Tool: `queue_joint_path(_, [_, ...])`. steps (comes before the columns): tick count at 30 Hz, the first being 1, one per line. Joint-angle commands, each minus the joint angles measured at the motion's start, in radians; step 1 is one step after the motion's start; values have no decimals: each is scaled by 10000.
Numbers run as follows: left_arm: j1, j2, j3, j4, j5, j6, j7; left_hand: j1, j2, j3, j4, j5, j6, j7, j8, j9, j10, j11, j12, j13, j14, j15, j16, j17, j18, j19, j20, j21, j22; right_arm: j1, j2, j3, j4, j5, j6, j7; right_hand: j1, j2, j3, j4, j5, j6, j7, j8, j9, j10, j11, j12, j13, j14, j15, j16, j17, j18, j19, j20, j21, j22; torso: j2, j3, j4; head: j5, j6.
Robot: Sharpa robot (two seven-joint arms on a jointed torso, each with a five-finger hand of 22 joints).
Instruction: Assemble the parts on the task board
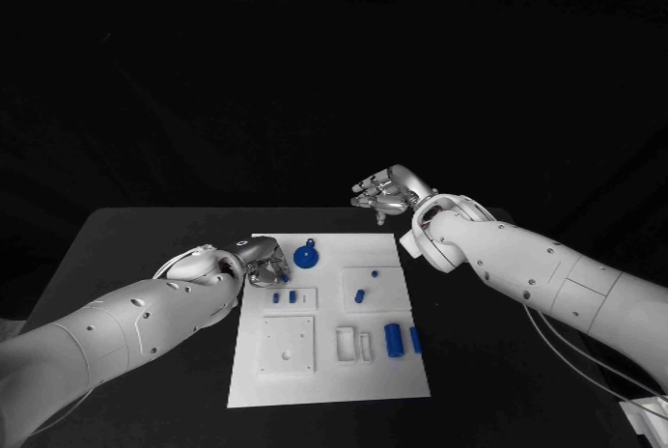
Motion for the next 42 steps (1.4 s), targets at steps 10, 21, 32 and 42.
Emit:
queue_joint_path(10, [-35,88,-11,-70,-54,35,71,17,66,28,-19,45,-72,-13,-28,7,-93,19,29,-4,3,4,-64,22,140,-41,1,78,205,-5,9,4,-3,5,117,125,-25,-9,32,54,31,73,9,35,13,17,-19,-64,-14,-25,38,53,-9,220,337,-2,36,-8,-2,7,1,-51,5])
queue_joint_path(21, [-36,116,-9,-69,-117,-180,67,15,75,34,-11,49,-71,-13,-26,8,-90,17,31,-3,5,3,-61,26,143,-40,2,86,205,-5,9,4,-10,6,124,121,-25,-9,32,54,31,73,9,35,13,17,-19,-64,-14,-25,38,53,-9,220,337,-2,36,-8,-4,-1,5,-116,7])
queue_joint_path(32, [-35,152,-6,-52,-121,-187,70,14,73,32,-4,63,-58,-17,-26,8,-78,12,30,-4,12,-1,-61,28,145,-36,0,90,201,-5,11,4,-19,6,133,120,-25,-9,32,54,31,73,9,35,13,17,-19,-64,-14,-25,38,53,-9,220,337,-2,36,-8,-6,1,5,-137,11])
queue_joint_path(42, [-34,199,-8,-68,-135,75,-49,-6,45,52,1,35,-82,-8,-28,7,-231,59,28,-5,-46,31,-95,23,147,-80,23,79,202,-5,6,4,-16,7,139,114,-25,-9,32,54,31,73,9,35,13,17,-19,-64,-14,-25,38,53,-9,220,337,-2,36,-8,-5,2,7,-159,3])
